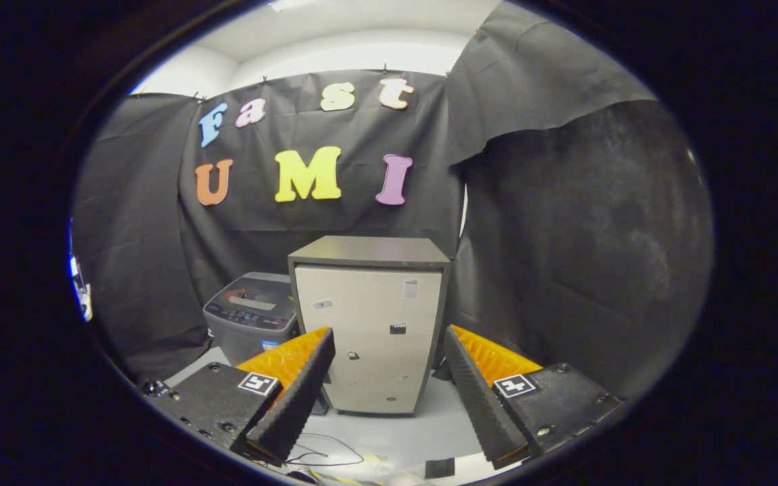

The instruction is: Put the clothes into the washing machine and then close the washing machine lid.

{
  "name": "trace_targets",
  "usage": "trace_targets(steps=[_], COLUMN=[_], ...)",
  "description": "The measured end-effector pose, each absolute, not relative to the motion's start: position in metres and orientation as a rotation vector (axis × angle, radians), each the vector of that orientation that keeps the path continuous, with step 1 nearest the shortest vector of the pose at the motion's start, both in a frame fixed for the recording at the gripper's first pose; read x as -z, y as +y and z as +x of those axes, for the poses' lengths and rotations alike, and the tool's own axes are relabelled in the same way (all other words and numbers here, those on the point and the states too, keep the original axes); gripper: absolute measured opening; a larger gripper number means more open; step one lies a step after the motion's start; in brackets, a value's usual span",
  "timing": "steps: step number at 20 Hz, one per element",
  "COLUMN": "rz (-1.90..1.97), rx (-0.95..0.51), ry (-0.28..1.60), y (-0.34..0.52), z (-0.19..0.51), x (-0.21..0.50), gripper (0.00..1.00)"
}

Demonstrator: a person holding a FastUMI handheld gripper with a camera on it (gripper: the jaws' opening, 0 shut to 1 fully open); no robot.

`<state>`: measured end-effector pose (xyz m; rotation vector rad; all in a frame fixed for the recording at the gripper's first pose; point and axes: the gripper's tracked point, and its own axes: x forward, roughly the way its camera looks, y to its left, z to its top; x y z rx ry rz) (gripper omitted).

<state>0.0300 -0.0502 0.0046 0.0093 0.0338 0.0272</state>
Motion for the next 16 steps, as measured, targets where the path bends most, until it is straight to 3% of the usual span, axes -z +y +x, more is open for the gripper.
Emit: trace_targets(steps=[16], rz=[0.002], rx=[-0.038], ry=[0.012], y=[-0.048], z=[0.016], x=[-0.012], gripper=[1.00])
